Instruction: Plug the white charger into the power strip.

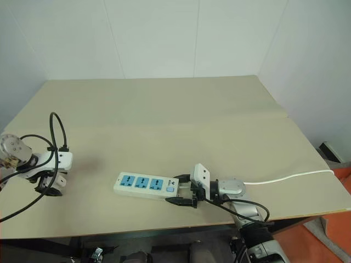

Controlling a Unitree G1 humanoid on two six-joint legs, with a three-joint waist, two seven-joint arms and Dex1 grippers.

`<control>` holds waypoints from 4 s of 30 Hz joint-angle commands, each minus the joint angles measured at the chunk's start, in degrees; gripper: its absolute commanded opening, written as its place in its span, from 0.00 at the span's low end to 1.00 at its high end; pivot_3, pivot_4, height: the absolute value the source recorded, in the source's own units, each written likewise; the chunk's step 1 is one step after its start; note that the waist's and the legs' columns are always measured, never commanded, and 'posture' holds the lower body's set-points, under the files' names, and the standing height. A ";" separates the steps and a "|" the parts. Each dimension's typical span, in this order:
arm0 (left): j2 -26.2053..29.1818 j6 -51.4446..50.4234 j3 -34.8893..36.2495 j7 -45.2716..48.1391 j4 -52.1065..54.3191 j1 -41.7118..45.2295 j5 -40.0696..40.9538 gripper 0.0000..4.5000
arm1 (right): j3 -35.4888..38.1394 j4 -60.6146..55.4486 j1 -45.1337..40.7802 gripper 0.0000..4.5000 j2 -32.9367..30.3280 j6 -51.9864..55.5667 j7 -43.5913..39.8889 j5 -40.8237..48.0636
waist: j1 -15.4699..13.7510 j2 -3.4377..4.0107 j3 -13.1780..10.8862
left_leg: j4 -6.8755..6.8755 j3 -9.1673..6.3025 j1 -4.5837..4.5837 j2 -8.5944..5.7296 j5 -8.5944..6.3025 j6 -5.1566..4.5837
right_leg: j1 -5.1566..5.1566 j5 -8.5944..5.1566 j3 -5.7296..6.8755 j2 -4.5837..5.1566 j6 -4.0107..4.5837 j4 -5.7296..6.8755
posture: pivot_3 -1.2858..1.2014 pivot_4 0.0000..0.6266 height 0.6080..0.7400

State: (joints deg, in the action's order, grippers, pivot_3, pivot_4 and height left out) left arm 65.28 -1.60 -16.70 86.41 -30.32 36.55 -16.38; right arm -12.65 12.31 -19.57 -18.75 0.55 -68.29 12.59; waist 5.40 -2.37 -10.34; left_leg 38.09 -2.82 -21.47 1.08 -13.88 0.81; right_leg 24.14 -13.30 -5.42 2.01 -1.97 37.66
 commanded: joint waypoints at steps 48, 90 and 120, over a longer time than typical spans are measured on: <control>-30.65 -14.56 14.01 -4.15 31.06 -4.26 45.10 0.23 | -5.70 18.16 -10.39 0.76 -4.73 -10.36 -10.16 -4.22 | -1.39 -0.19 0.14 | 0.12 -0.11 0.36 -0.09 0.00 0.00 | -0.61 0.04 0.08 0.10 0.03 -0.18 | 0.52 0.24 1.00; -40.31 -4.93 8.00 -6.32 22.94 -12.98 41.39 0.23 | -5.14 14.20 -7.36 0.76 -4.15 -7.85 -7.24 -3.49 | -1.40 -0.09 0.23 | -0.08 -0.17 0.77 -0.05 -0.01 0.01 | -1.13 -0.18 0.18 0.10 -0.33 -0.54 | 0.52 0.24 1.00; -27.91 0.09 7.12 -3.42 14.28 -17.97 35.35 0.23 | -5.13 14.53 -8.14 0.76 -4.81 -7.38 -6.84 -2.98 | 0.22 0.11 0.34 | -0.42 -0.06 1.30 0.12 -0.02 0.02 | -1.48 -0.31 0.00 -0.09 -0.24 -0.60 | 0.52 0.24 1.00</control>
State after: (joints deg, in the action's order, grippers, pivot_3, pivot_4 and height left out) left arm 32.05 -0.81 -9.87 82.05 -11.15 22.69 24.19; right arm -17.88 25.21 -28.80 -20.99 -8.04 -73.45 11.42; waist 5.61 -2.26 -10.00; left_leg 37.62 -2.86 -20.18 1.21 -13.91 0.83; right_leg 22.63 -13.62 -5.45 1.90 -2.20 37.06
